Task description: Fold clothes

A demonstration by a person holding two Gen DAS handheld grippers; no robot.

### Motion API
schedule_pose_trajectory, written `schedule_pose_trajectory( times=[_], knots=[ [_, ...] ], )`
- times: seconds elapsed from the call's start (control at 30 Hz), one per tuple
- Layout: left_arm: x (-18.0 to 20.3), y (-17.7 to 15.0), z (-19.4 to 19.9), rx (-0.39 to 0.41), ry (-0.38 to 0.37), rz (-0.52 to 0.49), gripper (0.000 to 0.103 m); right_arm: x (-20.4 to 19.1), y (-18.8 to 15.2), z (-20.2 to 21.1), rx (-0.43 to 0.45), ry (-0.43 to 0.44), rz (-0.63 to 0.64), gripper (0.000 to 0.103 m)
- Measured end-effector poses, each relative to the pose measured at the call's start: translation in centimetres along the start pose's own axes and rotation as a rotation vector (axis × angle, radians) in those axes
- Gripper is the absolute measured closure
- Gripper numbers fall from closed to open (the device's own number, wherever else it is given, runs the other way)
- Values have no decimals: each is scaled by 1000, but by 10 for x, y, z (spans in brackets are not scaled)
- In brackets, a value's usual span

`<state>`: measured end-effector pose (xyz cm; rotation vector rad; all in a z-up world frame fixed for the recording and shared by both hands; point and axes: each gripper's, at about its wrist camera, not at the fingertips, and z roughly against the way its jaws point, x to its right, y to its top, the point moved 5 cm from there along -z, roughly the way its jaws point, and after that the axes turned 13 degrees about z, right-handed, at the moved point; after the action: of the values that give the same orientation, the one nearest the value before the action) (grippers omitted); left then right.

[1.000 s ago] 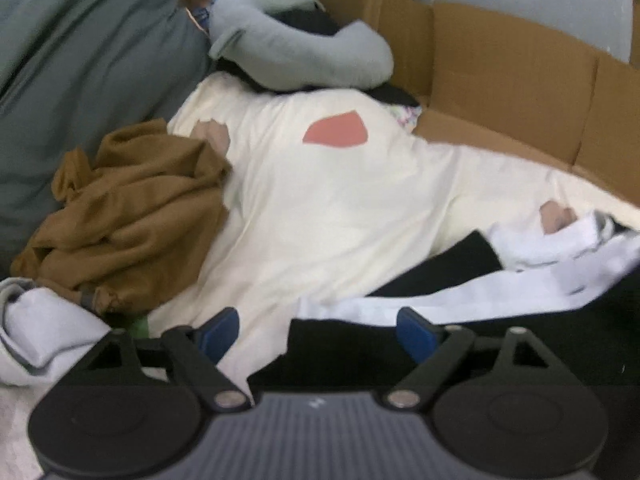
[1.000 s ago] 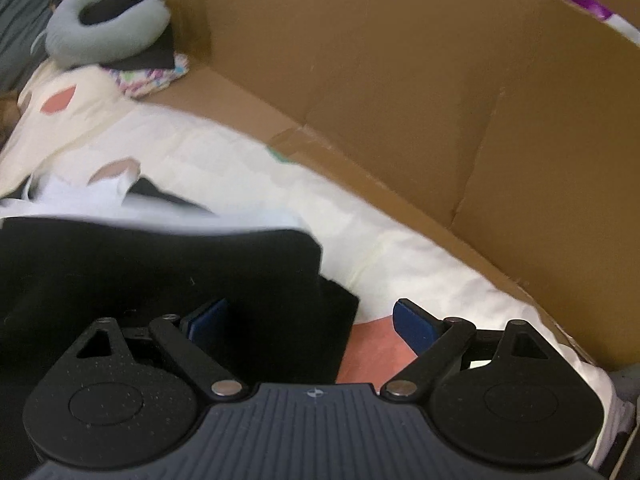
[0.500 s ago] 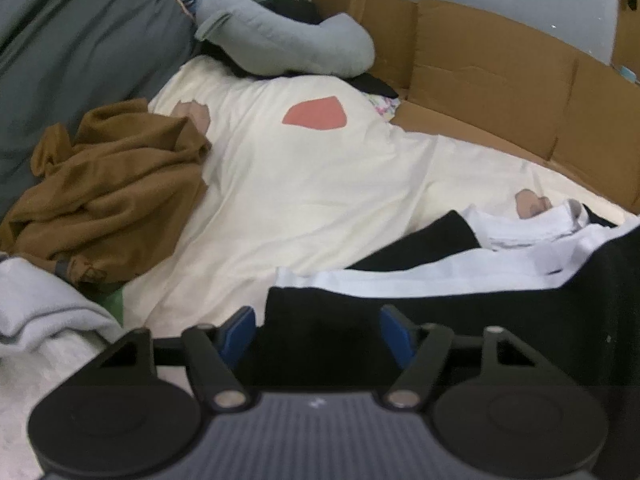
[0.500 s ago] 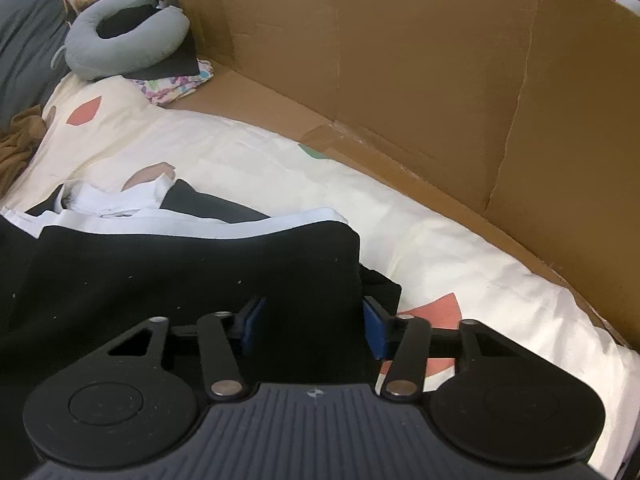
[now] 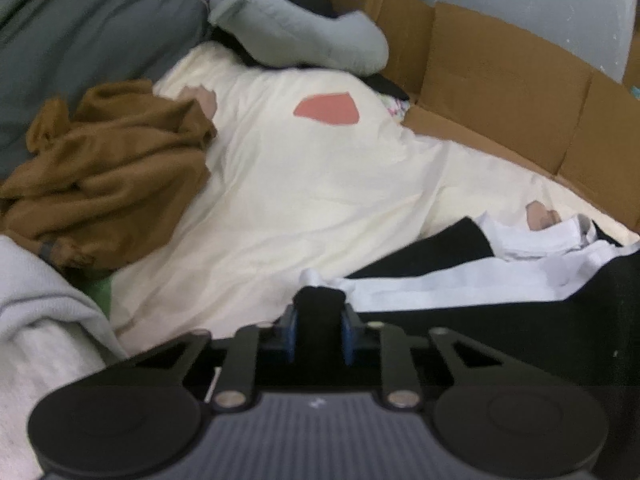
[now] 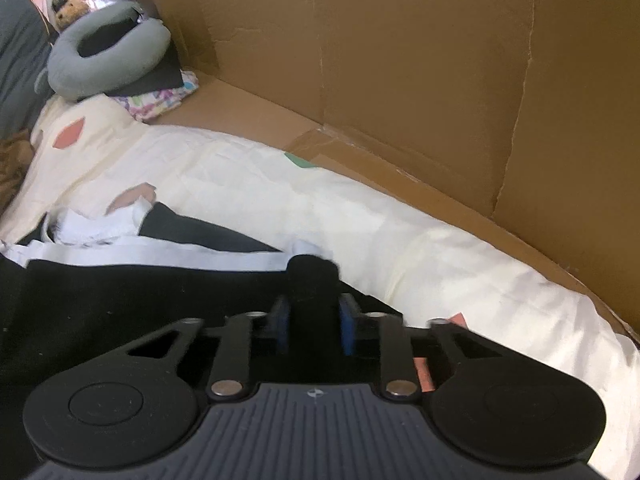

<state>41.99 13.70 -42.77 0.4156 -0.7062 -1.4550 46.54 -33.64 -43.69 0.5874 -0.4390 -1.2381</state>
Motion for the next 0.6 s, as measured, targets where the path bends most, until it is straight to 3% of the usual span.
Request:
schedule_pose_trajectory(
  times=[0.13, 0.6],
  knots=[
    [0, 3, 18, 67, 22, 34, 87, -1, 4, 13, 45, 1, 10, 90],
    [-5, 26, 66, 219, 24, 62, 90, -6, 26, 59, 176, -64, 13, 93]
  ],
)
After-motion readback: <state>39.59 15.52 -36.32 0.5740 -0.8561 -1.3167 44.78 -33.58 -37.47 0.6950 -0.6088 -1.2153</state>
